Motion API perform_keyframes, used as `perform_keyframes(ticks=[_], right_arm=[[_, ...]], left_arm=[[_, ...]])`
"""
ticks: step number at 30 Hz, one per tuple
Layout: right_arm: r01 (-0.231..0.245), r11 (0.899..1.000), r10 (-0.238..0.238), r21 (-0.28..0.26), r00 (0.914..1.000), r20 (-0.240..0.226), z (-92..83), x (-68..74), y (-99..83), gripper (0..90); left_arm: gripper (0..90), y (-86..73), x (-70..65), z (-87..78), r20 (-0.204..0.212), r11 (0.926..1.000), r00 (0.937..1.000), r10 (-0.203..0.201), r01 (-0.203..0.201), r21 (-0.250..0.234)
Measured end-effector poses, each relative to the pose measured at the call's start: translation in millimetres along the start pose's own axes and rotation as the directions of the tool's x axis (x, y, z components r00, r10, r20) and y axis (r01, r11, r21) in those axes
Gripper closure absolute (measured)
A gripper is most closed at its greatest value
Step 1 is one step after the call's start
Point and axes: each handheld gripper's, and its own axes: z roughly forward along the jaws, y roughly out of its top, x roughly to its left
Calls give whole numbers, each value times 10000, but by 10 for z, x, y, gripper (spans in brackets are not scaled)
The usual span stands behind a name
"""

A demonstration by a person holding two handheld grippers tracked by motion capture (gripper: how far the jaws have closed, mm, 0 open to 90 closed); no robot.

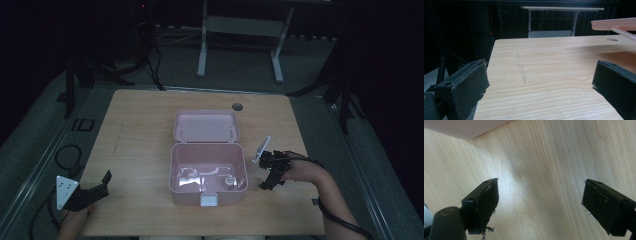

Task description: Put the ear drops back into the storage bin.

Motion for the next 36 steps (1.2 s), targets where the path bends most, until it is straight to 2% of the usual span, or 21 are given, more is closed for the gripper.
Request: perform_keyframes(ticks=[2,4,6,8,9,11,13,17,19,20,21,22,25,27,28,29,30,33,35,36], right_arm=[[-350,9988,350,-346,9994,-21,24,-21,-50,138],[-599,9958,617,-693,9978,232,51,-39,-111,138],[-899,9907,930,-1025,9953,256,77,-59,-169,138],[-1078,9878,1132,-1124,9926,432,94,-72,-224,139],[-1441,9828,1511,-1151,9870,545,106,-82,-262,139],[-1690,9774,1805,-1271,9799,846,137,-99,-324,139],[-1992,9696,2125,-1423,9734,853,162,-116,-386,139],[-2281,9566,2493,-1814,9629,1037,195,-141,-501,139],[-2461,9471,2743,-2058,9539,1218,203,-151,-559,139],[-2461,9471,2743,-2058,9539,1218,203,-151,-559,139],[-2587,9419,2903,-2144,9478,1317,207,-156,-588,139],[-2822,9272,3251,-2461,9328,1552,219,-162,-642,139],[-3178,9019,3820,-2927,9030,1965,240,-172,-709,138],[-3463,8804,4261,-3239,8775,2200,256,-186,-745,135],[-3677,8630,4595,-3466,8563,2357,261,-196,-765,135],[-3829,8497,4817,-3625,8432,2385,263,-203,-777,135],[-4099,8295,5155,-3793,8233,2376,266,-216,-797,135],[-4376,7947,5638,-4207,7889,2444,277,-227,-835,134],[-4553,7682,6002,-4501,7567,2591,294,-220,-857,134],[-4648,7557,6156,-4615,7446,2581,304,-219,-869,133]], left_arm=[[4,0,0,-1,9,10000,10000,7,-7,-3],[4,0,-1,-1,7,10000,10000,2,-2,-7],[4,0,-1,0,3,10000,10000,2,-2,-4],[4,0,-1,-1,7,10000,10000,8,-8,-5],[4,0,-1,-1,3,10000,10000,10,-10,-8],[4,0,-1,0,-1,10000,10000,-4,4,-14],[4,0,-1,-1,-2,10000,10000,6,-6,-4],[4,0,-2,-1,-17,10000,10000,10,-10,-9],[4,0,-2,-1,-13,10000,10000,-1,1,-16],[4,0,-2,-1,-13,10000,10000,-1,1,-16],[4,0,-3,-1,-9,10000,10000,-2,2,-7],[4,0,-3,-2,0,10000,10000,3,-3,-7],[4,0,-3,-2,10,10000,10000,-7,7,-5],[4,0,-3,-2,10,10000,10000,-14,14,-1],[4,0,-2,-2,17,10000,10000,-9,9,-2],[4,0,-2,-2,13,10000,10000,-11,11,-2],[4,0,-3,-2,15,10000,10000,-16,16,-3],[4,0,-2,-2,18,10000,10000,-21,21,-4],[4,0,-2,-2,23,10000,10000,-19,19,-5],[4,0,-2,-3,35,10000,10000,-13,13,-3]])
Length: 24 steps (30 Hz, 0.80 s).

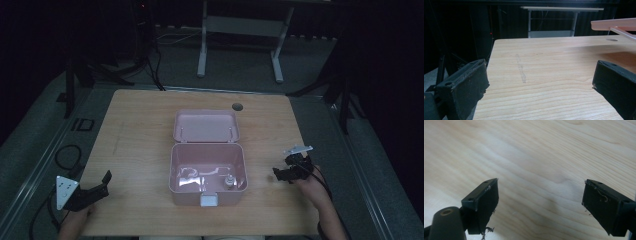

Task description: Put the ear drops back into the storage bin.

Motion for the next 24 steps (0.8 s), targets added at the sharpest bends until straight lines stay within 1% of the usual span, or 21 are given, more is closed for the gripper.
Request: perform_keyframes(ticks=[1,2,3,5,7,8,10,12,14,16,18,20,21,23,24], right_arm=[[-93,9999,94,-143,9999,102,2,-3,-12,132],[-406,9986,416,-324,9987,291,4,-10,-30,132],[-657,9969,672,-444,9972,332,10,-17,-44,132],[-902,9934,939,-710,9943,507,16,-26,-72,132],[-1216,9876,1275,-990,9903,557,19,-34,-103,132],[-1357,9830,1455,-1233,9865,745,18,-30,-117,132],[-1700,9725,1855,-1595,9787,881,15,-27,-142,132],[-1901,9562,2179,-2228,9700,1076,10,-6,-173,132],[-1869,9527,2172,-2397,9703,1063,29,15,-197,132],[-1846,9530,2165,-2402,9696,1139,54,36,-217,132],[-1904,9486,2238,-2529,9683,1105,65,43,-239,132],[-1918,9409,2330,-2791,9647,1226,64,58,-264,132],[-1873,9377,2322,-2928,9644,1267,59,60,-275,132],[-1894,9282,2413,-3202,9616,1306,45,65,-291,132],[-1937,9208,2495,-3386,9597,1294,32,65,-301,132]], left_arm=[[4,0,0,0,-6,10000,10000,-7,7,-3],[4,0,-1,0,-5,10000,10000,-8,8,-2],[4,0,0,0,-6,10000,10000,-4,4,3],[4,0,-1,1,4,10000,10000,-4,4,4],[4,0,0,1,9,10000,10000,-10,10,1],[4,0,0,1,15,10000,10000,-9,9,6],[4,0,-1,1,11,10000,10000,-16,16,4],[4,0,0,1,7,10000,10000,-12,12,10],[4,0,-1,0,8,10000,10000,6,-6,3],[4,0,-2,0,6,10000,10000,7,-7,1],[4,0,-1,0,15,10000,10000,4,-4,1],[4,0,-2,0,14,10000,10000,3,-3,2],[4,0,-1,0,20,10000,10000,2,-2,1],[4,0,-2,0,15,10000,10000,4,-4,4],[4,0,-2,0,21,10000,10000,9,-9,-1]])
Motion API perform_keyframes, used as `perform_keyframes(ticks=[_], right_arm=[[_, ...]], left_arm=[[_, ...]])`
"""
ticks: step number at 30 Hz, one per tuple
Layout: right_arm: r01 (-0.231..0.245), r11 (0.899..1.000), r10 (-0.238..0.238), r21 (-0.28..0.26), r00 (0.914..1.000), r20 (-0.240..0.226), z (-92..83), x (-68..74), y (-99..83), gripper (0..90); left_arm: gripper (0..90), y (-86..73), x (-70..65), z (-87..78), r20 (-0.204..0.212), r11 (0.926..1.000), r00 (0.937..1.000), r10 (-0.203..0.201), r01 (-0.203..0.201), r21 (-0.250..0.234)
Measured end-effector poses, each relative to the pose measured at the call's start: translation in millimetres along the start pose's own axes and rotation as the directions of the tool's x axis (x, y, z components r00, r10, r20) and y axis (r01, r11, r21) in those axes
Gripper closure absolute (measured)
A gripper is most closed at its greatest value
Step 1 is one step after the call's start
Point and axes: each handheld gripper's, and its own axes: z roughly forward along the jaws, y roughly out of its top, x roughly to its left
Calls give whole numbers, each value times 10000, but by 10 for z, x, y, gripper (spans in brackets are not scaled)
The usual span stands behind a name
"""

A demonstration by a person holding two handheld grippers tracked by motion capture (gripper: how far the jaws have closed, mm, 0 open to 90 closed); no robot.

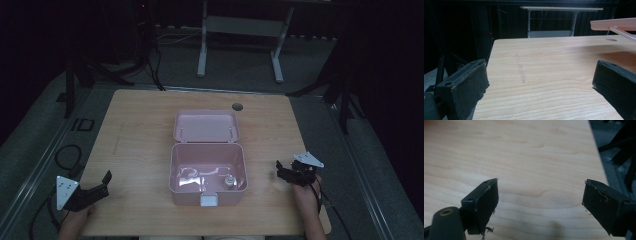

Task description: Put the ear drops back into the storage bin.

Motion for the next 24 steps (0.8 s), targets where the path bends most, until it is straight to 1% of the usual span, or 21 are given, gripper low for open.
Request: perform_keyframes(ticks=[3,5,6,8,9,11,13,14,15,17,18,21,24], right_arm=[[-199,9988,202,-454,9998,62,-22,-12,-28,132],[-235,9980,245,-587,9996,158,-27,-10,-52,132],[-157,9979,176,-621,9994,295,-27,-5,-58,133],[-122,9969,146,-775,9994,316,-35,0,-66,133],[-112,9957,150,-923,9990,411,-42,8,-75,134],[24,9938,20,-1110,9992,395,-50,18,-86,135],[300,9909,-255,-1316,9990,359,-63,37,-93,135],[369,9889,-320,-1438,9988,364,-73,43,-94,137],[380,9851,-320,-1679,9987,384,-91,51,-95,140],[342,9834,-289,-1782,9991,321,-103,49,-90,140],[193,9812,-146,-1922,9996,262,-113,40,-89,141],[168,9801,-112,-1978,9995,299,-115,35,-91,141],[190,9819,-135,-1884,9995,301,-107,37,-93,141]], left_arm=[[4,0,0,0,-3,10000,10000,1,-1,-1],[4,0,0,0,-5,10000,10000,2,-2,0],[4,0,0,0,-1,10000,10000,2,-2,1],[4,0,0,-1,7,10000,10000,12,-12,-1],[4,0,0,-2,17,10000,10000,25,-25,1],[4,0,0,-2,32,10000,10000,36,-36,-1],[4,0,0,-3,53,10000,10000,40,-40,4],[4,0,0,-3,52,10000,10000,36,-36,3],[4,0,1,-3,54,10000,10000,33,-33,5],[4,0,1,-3,57,10000,10000,31,-31,4],[4,0,1,-3,53,10000,10000,26,-26,5],[4,0,1,-3,61,10000,10000,30,-30,5],[4,0,0,-3,61,10000,10000,31,-31,10]])
